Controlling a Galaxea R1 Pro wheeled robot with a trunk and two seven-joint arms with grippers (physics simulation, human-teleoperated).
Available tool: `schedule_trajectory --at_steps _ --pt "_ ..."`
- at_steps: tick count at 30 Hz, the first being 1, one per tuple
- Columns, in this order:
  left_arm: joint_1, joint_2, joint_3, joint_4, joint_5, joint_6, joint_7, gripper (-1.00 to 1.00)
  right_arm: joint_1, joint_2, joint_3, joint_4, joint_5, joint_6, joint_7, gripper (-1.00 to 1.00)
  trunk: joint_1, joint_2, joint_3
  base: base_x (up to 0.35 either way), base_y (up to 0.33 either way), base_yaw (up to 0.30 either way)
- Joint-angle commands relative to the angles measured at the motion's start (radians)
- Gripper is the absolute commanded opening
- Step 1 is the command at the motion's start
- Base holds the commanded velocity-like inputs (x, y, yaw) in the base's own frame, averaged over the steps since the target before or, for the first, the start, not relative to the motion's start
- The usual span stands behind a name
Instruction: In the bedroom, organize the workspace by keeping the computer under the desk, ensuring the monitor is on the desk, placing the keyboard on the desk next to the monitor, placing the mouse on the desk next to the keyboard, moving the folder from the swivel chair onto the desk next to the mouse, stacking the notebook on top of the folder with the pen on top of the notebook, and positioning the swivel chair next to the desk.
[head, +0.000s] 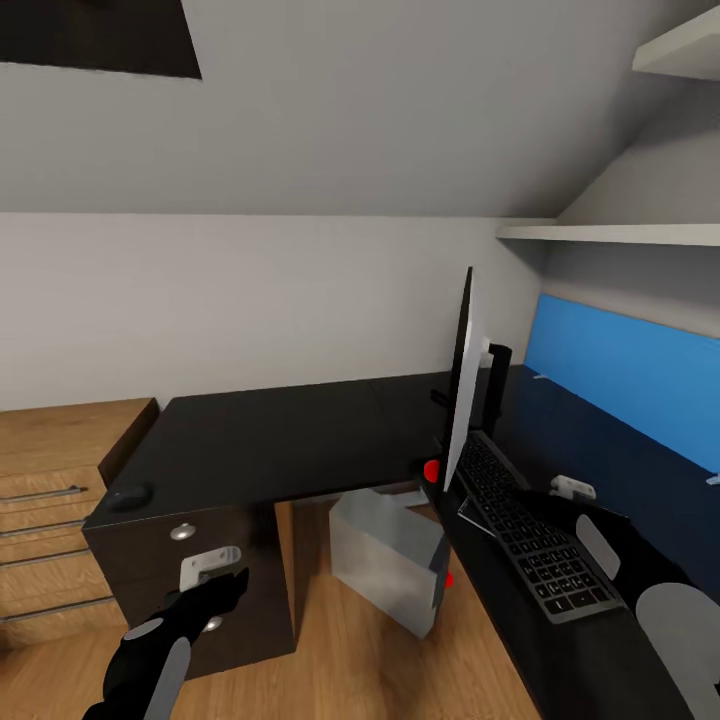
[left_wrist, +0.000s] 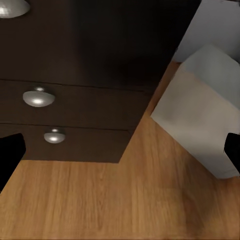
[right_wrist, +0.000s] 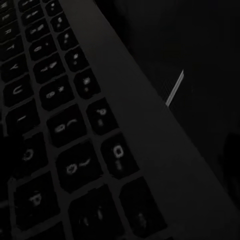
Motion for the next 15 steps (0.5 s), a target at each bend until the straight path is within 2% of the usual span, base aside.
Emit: schedule_trajectory --at_steps 1,5,13,15 --pt "-0.001 -0.001 0.001 -0.001 0.010 0.004 0.007 1.00 0.000 -0.001 0.008 0.033 -0.001 0.003 -0.001 1.00 0.000 -0.001 -0.001 -0.266 0.000 0.000" --pt "-0.001 -0.001 0.001 -0.001 0.010 0.004 0.008 1.00 0.000 -0.001 0.008 0.033 -0.001 0.003 -0.001 1.00 0.000 -0.001 -0.001 -0.216 0.000 0.000" --pt "-0.001 -0.001 0.001 -0.001 0.010 0.004 0.008 1.00 0.000 -0.002 0.008 0.032 -0.001 0.003 -0.001 1.00 0.000 -0.001 -0.001 -0.033 0.000 0.000" --pt "-0.001 -0.001 0.002 -0.001 0.010 0.004 0.008 1.00 0.000 -0.002 0.008 0.032 -0.001 0.003 -0.001 1.00 0.000 -0.001 -0.001 -0.164 0.000 0.000"
